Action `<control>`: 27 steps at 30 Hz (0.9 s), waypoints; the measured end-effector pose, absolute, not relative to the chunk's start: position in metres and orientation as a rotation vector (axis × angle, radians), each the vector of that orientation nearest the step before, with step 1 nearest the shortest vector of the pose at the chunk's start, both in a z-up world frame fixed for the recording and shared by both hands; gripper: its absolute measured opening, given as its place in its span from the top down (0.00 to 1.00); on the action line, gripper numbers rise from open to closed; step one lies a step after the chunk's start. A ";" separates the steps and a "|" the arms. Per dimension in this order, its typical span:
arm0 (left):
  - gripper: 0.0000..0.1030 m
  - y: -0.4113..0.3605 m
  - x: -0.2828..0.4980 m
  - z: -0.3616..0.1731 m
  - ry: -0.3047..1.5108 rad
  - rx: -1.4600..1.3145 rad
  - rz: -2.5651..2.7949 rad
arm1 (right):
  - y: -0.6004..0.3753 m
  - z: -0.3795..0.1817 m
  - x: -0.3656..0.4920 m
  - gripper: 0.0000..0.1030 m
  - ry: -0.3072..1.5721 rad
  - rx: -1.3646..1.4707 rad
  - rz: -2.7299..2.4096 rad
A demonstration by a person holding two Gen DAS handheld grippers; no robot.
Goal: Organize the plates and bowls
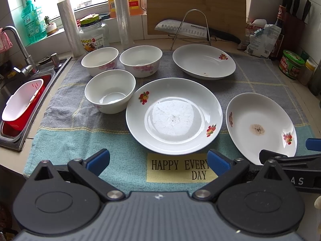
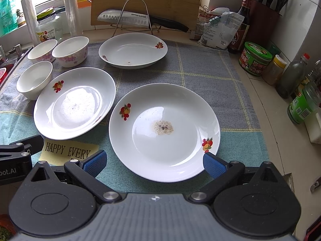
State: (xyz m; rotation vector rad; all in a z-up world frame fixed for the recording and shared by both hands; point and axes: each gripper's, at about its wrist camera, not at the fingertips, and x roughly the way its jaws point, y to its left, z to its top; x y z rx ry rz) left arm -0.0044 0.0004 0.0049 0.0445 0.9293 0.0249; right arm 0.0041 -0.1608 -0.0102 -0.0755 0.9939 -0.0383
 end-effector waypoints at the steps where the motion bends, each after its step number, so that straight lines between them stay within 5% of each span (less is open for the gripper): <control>1: 0.01 0.001 -0.004 0.005 0.930 0.044 0.025 | -0.161 -0.010 0.004 0.00 0.994 -0.075 -0.038; 27: 0.01 -0.001 -0.003 0.006 0.898 0.043 -0.014 | -0.166 -0.009 0.004 0.00 0.957 -0.100 -0.022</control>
